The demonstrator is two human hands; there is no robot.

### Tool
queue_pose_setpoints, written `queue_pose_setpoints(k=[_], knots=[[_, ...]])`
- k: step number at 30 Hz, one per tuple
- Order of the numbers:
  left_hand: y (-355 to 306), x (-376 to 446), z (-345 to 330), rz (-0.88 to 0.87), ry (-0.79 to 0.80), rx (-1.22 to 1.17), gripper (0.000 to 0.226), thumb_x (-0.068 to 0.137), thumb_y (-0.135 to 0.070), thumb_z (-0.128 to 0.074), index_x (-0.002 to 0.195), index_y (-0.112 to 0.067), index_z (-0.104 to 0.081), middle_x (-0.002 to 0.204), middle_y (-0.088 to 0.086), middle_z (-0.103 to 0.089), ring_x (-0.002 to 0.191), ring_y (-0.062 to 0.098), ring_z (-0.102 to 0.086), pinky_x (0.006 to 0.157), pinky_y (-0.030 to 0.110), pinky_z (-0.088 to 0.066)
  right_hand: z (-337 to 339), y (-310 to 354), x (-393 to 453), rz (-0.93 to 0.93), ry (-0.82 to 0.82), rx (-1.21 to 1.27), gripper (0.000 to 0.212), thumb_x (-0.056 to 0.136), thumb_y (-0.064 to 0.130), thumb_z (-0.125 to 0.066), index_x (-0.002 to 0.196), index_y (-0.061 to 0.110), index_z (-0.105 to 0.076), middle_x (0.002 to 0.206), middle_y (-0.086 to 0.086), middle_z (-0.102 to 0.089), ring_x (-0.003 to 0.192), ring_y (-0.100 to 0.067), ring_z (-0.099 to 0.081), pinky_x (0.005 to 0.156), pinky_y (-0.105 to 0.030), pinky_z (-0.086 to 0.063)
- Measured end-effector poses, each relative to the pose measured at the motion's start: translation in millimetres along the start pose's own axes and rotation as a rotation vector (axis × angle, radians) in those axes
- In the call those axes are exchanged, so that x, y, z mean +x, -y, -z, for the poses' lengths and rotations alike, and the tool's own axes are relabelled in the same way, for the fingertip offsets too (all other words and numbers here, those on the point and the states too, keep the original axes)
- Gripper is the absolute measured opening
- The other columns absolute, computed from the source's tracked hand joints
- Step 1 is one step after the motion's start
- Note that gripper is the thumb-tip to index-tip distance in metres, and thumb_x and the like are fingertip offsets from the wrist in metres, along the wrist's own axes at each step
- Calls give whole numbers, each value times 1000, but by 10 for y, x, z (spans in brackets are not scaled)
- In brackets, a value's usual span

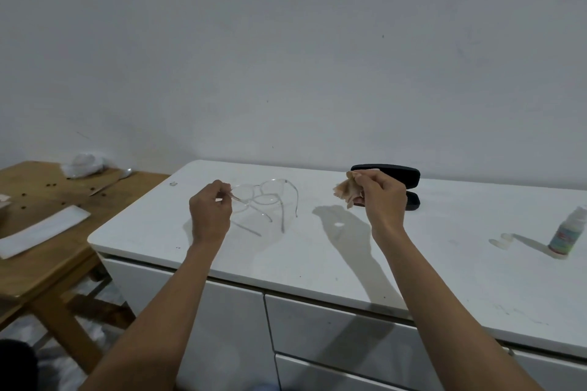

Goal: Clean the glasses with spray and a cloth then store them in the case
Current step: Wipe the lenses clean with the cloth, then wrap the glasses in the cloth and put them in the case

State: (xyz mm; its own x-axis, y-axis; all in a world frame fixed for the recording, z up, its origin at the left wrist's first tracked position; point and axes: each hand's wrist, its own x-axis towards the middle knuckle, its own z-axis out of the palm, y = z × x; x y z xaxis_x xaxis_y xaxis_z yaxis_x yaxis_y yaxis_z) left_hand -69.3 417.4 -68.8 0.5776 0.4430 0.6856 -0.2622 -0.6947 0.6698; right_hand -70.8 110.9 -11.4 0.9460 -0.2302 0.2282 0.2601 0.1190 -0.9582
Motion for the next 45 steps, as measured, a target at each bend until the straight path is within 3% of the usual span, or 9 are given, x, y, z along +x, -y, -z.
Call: queue_pose_setpoints(k=[5,10,18,22,27,30,34,38,45], knots=[[125,12,43,-10,8,66,23,79,22,-64,87,1,-72,86,13,-74,78,29,-70,78,42,-60,-11,4,31,11,72,-57,16,97,9,-64,90,8,-77,72,-5,-79,68,-28,-70,76,-47,-61],[144,-36,86,2,58,111,28,78,25,-60,89,2,-71,87,14,-73,80,30,-68,77,36,-55,-35,4,44,32,83,-93,15,97,14,-66,92,15,-80,82,-14,-78,71,-18,-66,73,-38,-53],[172,-74,149,-22,148,189,30,81,22,-58,88,-6,-67,92,7,-70,82,27,-66,75,41,-58,-46,90,73,91,81,-208,13,94,19,-73,100,16,-84,94,5,-79,77,13,-66,81,-17,-46],[136,-102,210,-6,201,210,37,78,20,-52,94,-10,-66,100,7,-68,92,32,-66,76,38,-54,16,215,128,63,111,-229,11,92,21,-75,95,21,-85,83,11,-79,78,2,-69,75,-19,-51],[-183,-108,213,-121,43,314,53,73,15,-61,118,-13,-67,145,12,-53,134,34,-46,87,35,-50,131,448,189,23,201,-326,14,89,16,-71,84,16,-84,60,11,-71,62,-17,-62,71,-22,-51],[-686,1,-14,-235,31,187,36,80,0,-64,114,-13,-70,122,7,-68,112,29,-60,94,41,-51,166,579,208,-28,217,-357,13,89,17,-72,87,18,-85,54,18,-64,60,-16,-52,63,-20,-45],[-1596,31,-390,8,436,-166,4,86,-20,-78,89,-18,-80,85,-6,-77,77,8,-69,77,26,-54,226,750,190,-53,262,-314,16,92,27,-69,93,23,-84,71,-10,-73,72,-20,-63,69,-30,-48],[-2099,-33,-674,182,683,-374,17,83,-32,-83,87,-16,-81,84,0,-77,75,7,-65,73,27,-51,348,865,186,-24,263,-302,18,92,34,-68,96,29,-84,89,-24,-73,76,-22,-66,78,-35,-51],[-2458,-86,-861,413,675,-546,8,88,-20,-77,85,-13,-76,95,9,-80,77,16,-68,75,32,-57,639,937,246,-33,256,-350,24,96,41,-65,90,27,-83,81,-24,-75,78,-19,-72,80,-36,-51]])
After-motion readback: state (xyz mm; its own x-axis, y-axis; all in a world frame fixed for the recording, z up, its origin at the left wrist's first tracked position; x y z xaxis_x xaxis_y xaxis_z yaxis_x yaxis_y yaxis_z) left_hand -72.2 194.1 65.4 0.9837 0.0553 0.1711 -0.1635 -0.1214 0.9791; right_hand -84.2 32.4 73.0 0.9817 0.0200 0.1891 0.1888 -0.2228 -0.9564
